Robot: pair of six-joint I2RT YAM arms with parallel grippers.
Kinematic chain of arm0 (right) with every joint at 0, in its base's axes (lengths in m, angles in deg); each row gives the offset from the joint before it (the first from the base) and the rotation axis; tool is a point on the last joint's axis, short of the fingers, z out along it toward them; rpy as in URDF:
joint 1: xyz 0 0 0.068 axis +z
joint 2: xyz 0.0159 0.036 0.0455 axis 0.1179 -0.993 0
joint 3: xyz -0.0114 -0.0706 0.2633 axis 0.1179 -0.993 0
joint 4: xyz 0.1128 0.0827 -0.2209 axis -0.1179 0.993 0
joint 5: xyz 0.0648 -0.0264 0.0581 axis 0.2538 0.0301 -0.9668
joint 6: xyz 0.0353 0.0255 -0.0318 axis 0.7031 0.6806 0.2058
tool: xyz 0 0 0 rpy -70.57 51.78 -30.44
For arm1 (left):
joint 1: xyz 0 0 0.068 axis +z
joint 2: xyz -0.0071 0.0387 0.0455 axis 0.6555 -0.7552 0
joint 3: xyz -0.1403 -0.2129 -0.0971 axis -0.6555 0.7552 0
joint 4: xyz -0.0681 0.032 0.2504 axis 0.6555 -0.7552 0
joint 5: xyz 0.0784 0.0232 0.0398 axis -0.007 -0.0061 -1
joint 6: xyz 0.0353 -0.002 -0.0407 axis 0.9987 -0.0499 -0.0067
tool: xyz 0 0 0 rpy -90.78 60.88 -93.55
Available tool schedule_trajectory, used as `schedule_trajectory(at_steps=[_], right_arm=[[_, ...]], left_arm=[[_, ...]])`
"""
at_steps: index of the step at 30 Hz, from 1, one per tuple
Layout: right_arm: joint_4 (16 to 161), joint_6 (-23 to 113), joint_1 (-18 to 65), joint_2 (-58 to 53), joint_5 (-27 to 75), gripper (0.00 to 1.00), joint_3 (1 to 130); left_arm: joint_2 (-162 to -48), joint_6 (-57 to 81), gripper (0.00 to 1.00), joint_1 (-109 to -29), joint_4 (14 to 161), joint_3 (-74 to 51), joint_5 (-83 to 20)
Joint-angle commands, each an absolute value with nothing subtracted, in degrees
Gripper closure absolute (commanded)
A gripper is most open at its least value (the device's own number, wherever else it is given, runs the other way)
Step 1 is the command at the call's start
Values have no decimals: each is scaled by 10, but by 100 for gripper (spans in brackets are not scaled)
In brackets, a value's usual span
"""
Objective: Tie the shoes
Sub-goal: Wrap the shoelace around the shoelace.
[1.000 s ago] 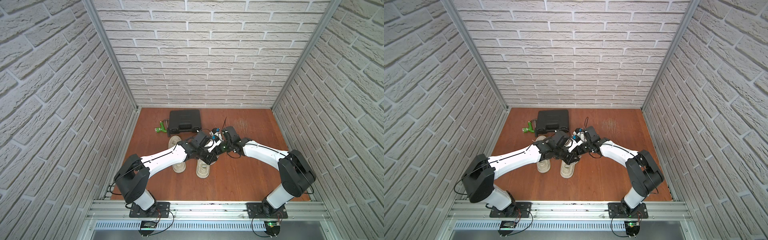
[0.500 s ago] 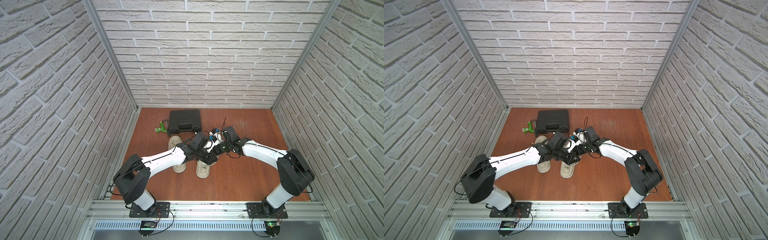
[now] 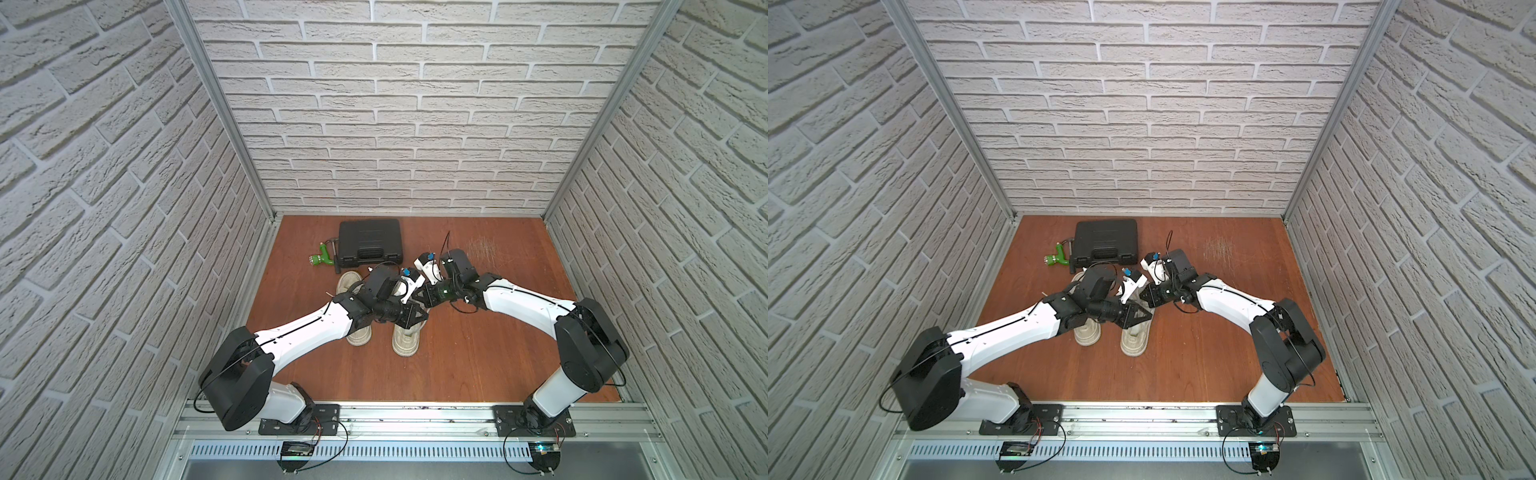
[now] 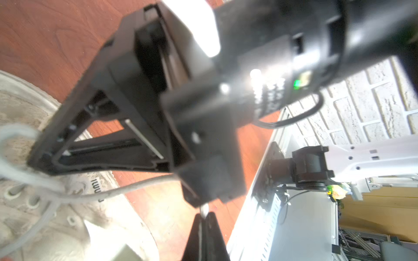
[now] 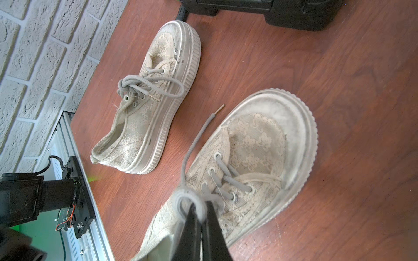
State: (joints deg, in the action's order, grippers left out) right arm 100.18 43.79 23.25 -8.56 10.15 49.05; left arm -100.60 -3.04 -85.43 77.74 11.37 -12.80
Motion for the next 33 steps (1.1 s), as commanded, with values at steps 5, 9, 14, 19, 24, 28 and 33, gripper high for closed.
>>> schedule_trajectory(at_steps=[5,9,14,19,24,28,33], right_arm=[[988,433,228,-89,89,97,505],[990,432,228,-94,85,97,510],[991,431,228,-93,83,97,513],[992,429,228,-94,83,97,516],[994,427,228,-94,84,97,516],[1004,416,228,-92,88,97,519],[1008,407,228,-91,89,97,521]], left_arm=[[-967,-38,100,-839,796,120,-114],[-981,-58,100,-839,823,130,-94],[-1002,-71,100,-842,837,132,-84],[-1041,-84,100,-856,865,141,-78],[-1074,-97,78,-867,903,139,-72],[-1065,-91,65,-869,899,137,-73],[-1033,-69,61,-866,854,139,-92]])
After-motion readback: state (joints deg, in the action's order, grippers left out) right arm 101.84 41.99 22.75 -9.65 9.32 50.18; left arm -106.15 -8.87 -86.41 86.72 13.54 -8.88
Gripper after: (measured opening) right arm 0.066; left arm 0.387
